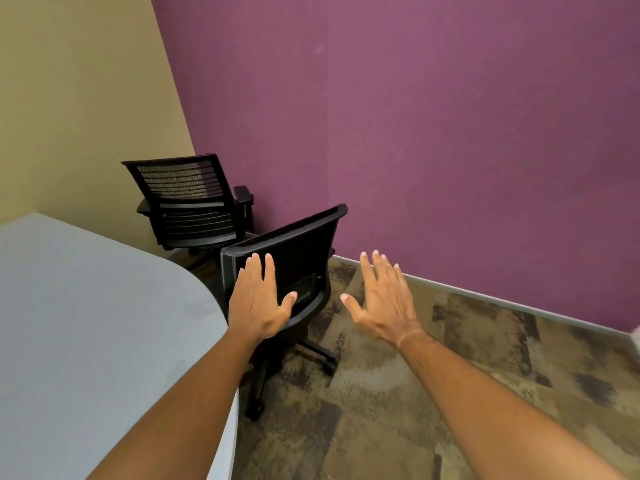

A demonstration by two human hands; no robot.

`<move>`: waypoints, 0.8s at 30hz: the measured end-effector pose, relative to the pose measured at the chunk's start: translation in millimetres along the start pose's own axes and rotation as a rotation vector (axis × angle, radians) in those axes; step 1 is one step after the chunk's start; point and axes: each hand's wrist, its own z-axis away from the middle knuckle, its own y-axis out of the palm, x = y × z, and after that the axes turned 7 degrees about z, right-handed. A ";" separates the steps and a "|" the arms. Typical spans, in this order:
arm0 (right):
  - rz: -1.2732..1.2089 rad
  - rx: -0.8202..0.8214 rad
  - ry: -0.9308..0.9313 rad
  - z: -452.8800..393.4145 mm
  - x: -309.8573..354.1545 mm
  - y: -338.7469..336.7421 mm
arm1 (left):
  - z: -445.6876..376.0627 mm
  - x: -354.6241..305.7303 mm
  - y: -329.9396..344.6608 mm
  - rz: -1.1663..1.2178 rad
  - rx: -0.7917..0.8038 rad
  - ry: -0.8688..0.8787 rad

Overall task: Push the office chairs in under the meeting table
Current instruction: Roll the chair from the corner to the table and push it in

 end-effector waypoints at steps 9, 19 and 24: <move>-0.050 0.042 -0.099 -172.2 -15.6 50.4 | -133.6 37.9 29.3 -0.004 0.025 -0.139; -0.093 0.121 -0.293 -319.5 -24.0 122.0 | -221.0 69.9 73.4 0.093 0.042 -0.498; -0.115 0.206 -0.400 -378.5 -34.9 149.9 | -249.1 74.9 82.9 0.022 0.140 -0.664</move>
